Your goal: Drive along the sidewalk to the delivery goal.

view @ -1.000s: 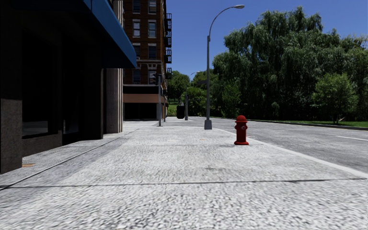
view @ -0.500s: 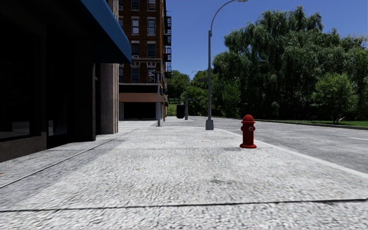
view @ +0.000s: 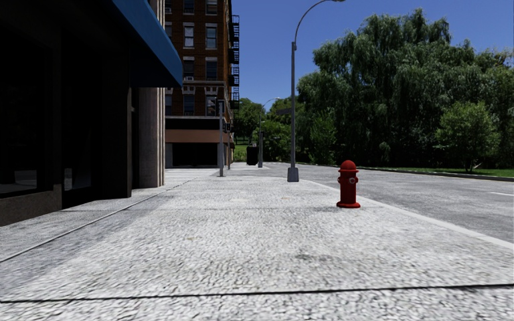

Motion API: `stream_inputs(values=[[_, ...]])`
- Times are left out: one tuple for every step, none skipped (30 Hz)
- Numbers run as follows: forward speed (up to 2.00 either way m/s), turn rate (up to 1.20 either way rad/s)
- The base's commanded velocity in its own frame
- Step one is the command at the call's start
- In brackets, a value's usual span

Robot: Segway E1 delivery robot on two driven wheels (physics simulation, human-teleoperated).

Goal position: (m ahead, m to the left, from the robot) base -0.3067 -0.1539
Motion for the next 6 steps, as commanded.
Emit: stream_inputs(values=[[0.00,0.00],[0.00,0.00],[0.00,0.00],[0.00,0.00],[0.00,0.00],[0.00,0.00]])
